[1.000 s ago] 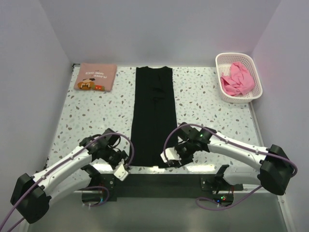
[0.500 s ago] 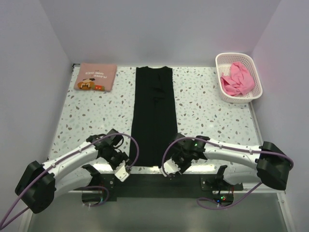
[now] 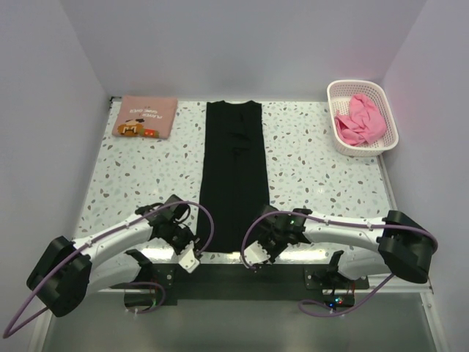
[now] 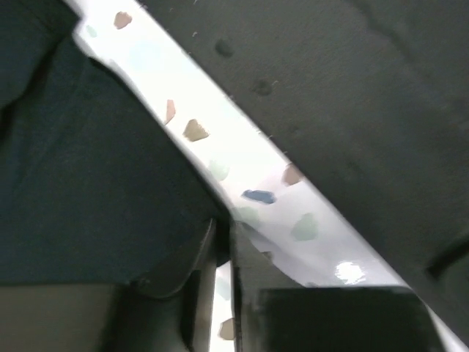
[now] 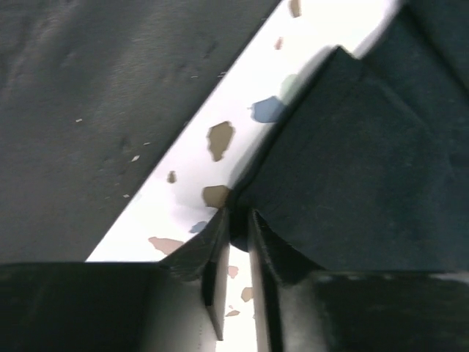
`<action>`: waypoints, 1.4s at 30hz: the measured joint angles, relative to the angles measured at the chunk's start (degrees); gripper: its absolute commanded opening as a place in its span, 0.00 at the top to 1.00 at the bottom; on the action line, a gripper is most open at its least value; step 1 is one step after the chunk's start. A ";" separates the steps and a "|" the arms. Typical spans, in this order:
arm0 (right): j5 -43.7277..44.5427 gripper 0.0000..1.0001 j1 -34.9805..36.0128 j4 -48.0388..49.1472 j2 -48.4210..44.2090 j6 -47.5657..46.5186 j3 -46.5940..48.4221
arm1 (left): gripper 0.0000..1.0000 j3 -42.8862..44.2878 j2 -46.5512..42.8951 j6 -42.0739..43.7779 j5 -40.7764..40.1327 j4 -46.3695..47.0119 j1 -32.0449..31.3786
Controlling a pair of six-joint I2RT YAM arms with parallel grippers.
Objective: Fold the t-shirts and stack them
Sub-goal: Fold the tshirt
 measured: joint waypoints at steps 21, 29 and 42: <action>0.50 1.00 -14.80 1.90 -0.37 11.41 15.85 | 1.00 15.13 4.17 -19.39 5.92 10.21 8.87; -2.23 1.00 -26.49 2.38 12.04 10.99 27.54 | 1.00 28.68 23.43 -29.09 7.23 17.49 17.40; -6.51 1.00 -36.81 3.28 33.24 6.78 47.36 | 1.00 48.57 43.63 -32.89 5.60 22.29 21.68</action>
